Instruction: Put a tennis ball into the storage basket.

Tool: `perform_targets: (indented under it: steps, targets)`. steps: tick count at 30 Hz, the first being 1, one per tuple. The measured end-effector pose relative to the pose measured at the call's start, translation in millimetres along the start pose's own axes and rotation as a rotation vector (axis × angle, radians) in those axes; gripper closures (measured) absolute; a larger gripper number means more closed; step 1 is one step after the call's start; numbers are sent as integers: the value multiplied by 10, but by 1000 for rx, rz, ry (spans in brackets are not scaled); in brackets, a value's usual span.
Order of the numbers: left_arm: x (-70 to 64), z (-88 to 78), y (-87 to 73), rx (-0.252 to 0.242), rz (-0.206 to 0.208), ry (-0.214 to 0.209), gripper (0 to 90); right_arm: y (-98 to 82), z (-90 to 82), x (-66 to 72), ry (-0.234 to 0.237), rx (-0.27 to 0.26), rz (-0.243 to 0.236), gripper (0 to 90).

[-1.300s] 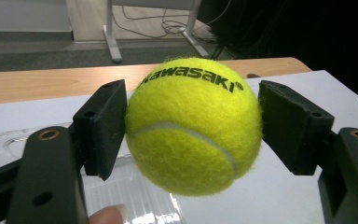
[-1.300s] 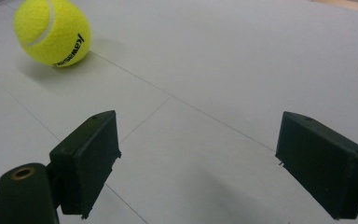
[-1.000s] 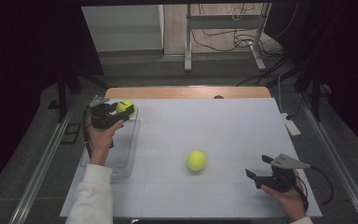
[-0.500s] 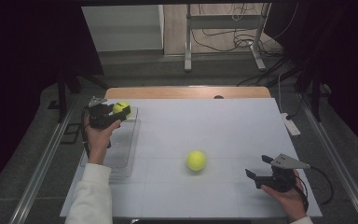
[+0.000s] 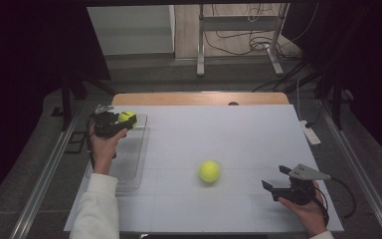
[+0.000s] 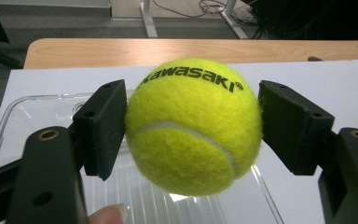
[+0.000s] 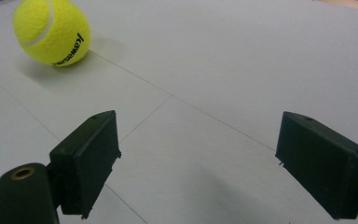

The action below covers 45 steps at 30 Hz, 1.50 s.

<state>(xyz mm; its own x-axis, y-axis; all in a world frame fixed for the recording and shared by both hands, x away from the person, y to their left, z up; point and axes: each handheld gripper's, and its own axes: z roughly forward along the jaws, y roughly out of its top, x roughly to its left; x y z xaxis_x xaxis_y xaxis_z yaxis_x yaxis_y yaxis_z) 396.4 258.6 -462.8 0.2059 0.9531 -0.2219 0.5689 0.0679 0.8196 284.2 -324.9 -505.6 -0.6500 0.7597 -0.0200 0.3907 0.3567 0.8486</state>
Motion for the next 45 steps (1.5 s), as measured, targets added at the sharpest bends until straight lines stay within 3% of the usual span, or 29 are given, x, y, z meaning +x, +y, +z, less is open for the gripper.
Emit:
perform_targets:
  steps: [22, 38, 40, 42, 45]
  targets:
    - [93, 177, -88, 99, 11, 47, 275, -4, 0, 1, -3, 6, -4, 133]
    - [90, 227, -115, 122, 18, 70, 269, -2, 1, 3, 0, 3, -2, 133]
    - [85, 215, -112, 90, 18, 60, 218, -2, 1, 3, 0, 3, -3, 133]
    - [73, 208, -101, 90, 20, 58, 143, 0, -2, 6, 0, 2, -3, 133]
    - [49, 210, -96, 96, 25, 52, 137, 2, -1, 11, 2, 0, -4, 133]
